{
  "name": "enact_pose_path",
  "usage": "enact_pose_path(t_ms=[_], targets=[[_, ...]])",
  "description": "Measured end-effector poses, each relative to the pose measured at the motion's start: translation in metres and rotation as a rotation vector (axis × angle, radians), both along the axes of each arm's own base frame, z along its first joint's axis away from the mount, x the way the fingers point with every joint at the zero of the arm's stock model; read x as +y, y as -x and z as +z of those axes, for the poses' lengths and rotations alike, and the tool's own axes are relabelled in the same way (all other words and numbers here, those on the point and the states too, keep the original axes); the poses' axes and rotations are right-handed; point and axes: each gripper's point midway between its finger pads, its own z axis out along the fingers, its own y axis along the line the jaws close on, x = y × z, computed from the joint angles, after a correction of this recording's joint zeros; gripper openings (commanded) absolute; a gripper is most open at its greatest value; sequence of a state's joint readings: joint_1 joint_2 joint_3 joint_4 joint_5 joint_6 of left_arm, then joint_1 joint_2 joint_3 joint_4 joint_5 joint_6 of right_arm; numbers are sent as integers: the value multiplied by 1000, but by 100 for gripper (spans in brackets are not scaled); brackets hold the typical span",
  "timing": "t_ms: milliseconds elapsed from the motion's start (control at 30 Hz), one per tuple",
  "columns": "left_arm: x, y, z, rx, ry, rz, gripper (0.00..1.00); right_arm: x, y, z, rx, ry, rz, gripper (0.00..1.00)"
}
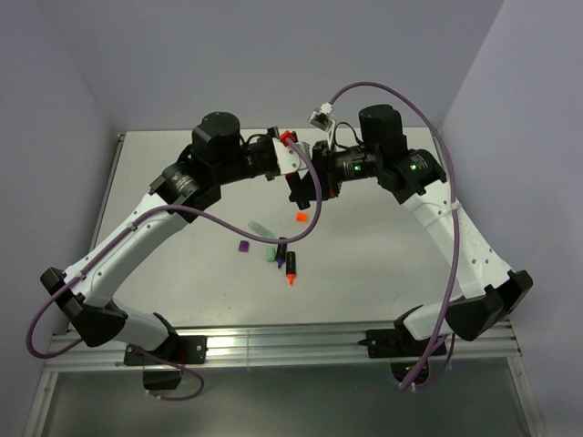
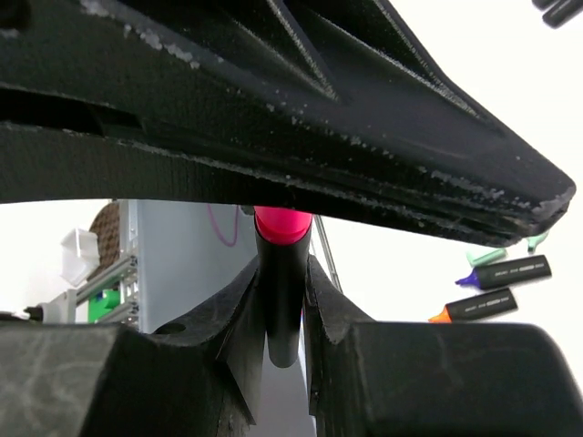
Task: Insert the pens into the pen caps
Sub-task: Press the pen cap onto the pen.
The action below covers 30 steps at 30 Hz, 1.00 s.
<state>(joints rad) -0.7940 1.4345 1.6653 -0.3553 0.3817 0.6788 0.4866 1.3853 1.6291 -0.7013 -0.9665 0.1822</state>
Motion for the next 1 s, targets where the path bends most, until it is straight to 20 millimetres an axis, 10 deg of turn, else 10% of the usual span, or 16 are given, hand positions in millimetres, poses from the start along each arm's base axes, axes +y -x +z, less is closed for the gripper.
enact_pose_path(t_ms=[433,867,1000], targets=[[3,-6,1,25,23,67,1,0,-2,-2,5,6,-4,0],[16,-21,31,77,118,160,57,-6,-17,2,-228,13,-17,0],[21,-26,41,87,147,187,61,-6,-21,6,-291,7,-16,0]])
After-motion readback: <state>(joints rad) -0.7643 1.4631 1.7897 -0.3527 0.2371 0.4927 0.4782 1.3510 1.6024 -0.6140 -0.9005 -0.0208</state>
